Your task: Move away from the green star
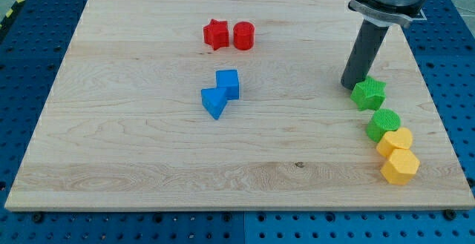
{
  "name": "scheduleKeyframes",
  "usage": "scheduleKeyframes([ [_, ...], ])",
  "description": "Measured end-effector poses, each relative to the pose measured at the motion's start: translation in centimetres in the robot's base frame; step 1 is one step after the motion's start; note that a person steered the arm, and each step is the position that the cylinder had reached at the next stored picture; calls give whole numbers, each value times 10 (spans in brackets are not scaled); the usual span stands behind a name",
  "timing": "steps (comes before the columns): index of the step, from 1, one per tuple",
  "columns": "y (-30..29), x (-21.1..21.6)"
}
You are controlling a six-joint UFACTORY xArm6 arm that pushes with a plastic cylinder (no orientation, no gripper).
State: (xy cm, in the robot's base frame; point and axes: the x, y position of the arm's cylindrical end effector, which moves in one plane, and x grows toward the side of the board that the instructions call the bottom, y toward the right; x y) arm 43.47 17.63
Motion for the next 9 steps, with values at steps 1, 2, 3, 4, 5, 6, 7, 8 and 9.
scheduleKeyframes([
  [1,0,0],
  [2,1,-8],
  [3,14,-9],
  [4,31,10],
  [5,34,12],
  [6,34,12],
  [7,34,-5],
  [8,34,-21],
  [9,34,-24],
])
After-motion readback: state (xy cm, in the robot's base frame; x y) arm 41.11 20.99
